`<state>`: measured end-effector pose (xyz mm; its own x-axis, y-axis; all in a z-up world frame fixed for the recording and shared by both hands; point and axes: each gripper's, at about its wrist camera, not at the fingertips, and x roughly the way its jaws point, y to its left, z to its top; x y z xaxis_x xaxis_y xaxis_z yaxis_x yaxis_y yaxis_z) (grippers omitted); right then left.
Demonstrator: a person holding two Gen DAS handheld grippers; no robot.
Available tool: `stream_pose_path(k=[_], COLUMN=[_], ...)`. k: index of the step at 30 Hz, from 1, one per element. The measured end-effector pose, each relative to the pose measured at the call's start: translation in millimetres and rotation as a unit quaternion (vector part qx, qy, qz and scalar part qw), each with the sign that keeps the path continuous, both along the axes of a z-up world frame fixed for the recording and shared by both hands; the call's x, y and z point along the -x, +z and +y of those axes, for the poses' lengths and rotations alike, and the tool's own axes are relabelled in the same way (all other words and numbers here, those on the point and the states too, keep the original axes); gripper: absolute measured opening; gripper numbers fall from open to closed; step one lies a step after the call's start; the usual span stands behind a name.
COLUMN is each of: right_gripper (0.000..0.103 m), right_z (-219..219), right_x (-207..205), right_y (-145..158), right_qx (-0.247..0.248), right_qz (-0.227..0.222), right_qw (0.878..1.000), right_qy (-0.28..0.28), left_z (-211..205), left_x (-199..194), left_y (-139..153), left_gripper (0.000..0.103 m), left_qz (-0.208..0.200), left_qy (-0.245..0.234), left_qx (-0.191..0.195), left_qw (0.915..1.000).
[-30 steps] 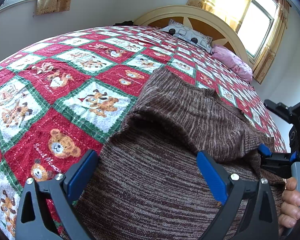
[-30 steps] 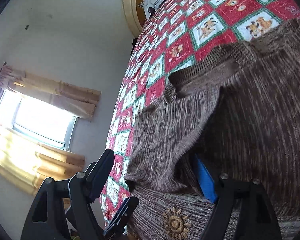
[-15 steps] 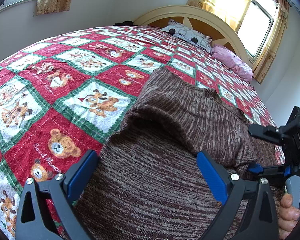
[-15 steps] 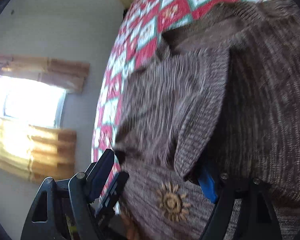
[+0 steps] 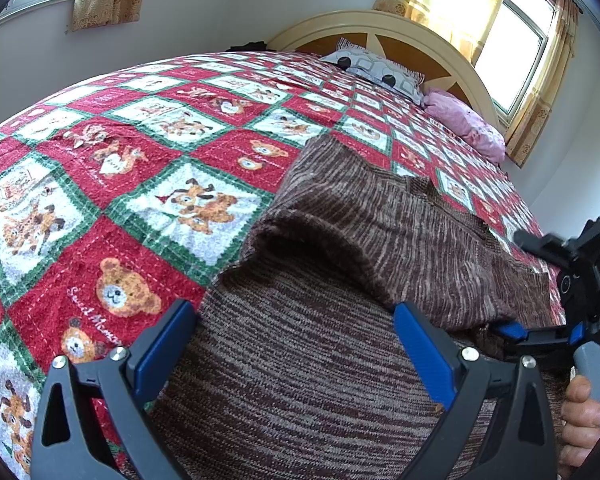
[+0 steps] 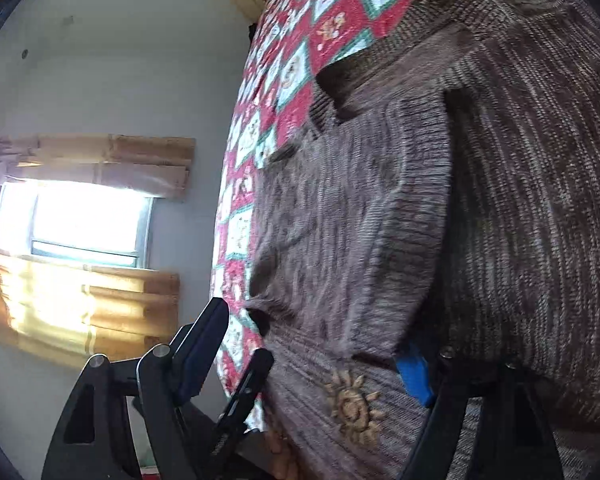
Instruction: Fold small clothes
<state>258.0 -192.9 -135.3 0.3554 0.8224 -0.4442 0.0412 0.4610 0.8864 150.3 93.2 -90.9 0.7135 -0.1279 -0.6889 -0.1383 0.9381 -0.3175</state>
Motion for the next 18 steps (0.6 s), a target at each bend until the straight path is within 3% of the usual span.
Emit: stream_pose_path(k=[2, 5, 6, 7, 8, 9, 12, 14, 15, 16, 18], right_gripper=[0.078, 0.076, 0.07, 0.051, 0.025, 0.015, 0.011, 0.011, 0.011, 0.011, 0.016], right_z=[-2, 1, 3, 5, 10, 15, 17, 24, 25, 23, 5], right_x=[1, -5, -5, -5, -4, -2, 8, 15, 15, 15, 12], right_y=[7, 7, 8, 10, 13, 15, 25, 29, 27, 23, 20], right_qx=[0.016, 0.096, 0.121, 0.154, 0.208, 0.251, 0.325, 0.396, 0.411, 0.398, 0.339], right_qz=[-0.027, -0.027, -0.033, -0.046, -0.061, -0.073, -0.134, -0.176, -0.184, -0.178, -0.156], right_qw=[0.999, 0.995, 0.992, 0.987, 0.976, 0.965, 0.936, 0.901, 0.893, 0.899, 0.927], right_qy=[-0.012, -0.019, -0.018, -0.014, -0.008, -0.001, 0.007, 0.014, 0.023, 0.032, 0.024], left_z=[0, 0, 0, 0, 0, 0, 0, 0, 0, 0, 0], left_x=[0, 0, 0, 0, 0, 0, 0, 0, 0, 0, 0], left_y=[0, 0, 0, -1, -1, -1, -1, -1, -1, -1, -1], left_gripper=[0.102, 0.102, 0.102, 0.102, 0.102, 0.102, 0.103, 0.103, 0.103, 0.103, 0.103], left_qz=[0.0, 0.0, 0.001, 0.0, 0.0, 0.0, 0.001, 0.001, 0.001, 0.001, 0.001], left_qy=[0.0, 0.0, 0.0, 0.0, 0.0, 0.0, -0.001, -0.001, -0.001, -0.001, -0.001], left_qx=[0.0, -0.001, -0.001, -0.001, 0.0, 0.0, -0.001, -0.001, -0.001, -0.001, -0.001], left_qw=[1.0, 1.0, 1.0, 1.0, 1.0, 1.0, 1.0, 1.0, 1.0, 1.0, 1.0])
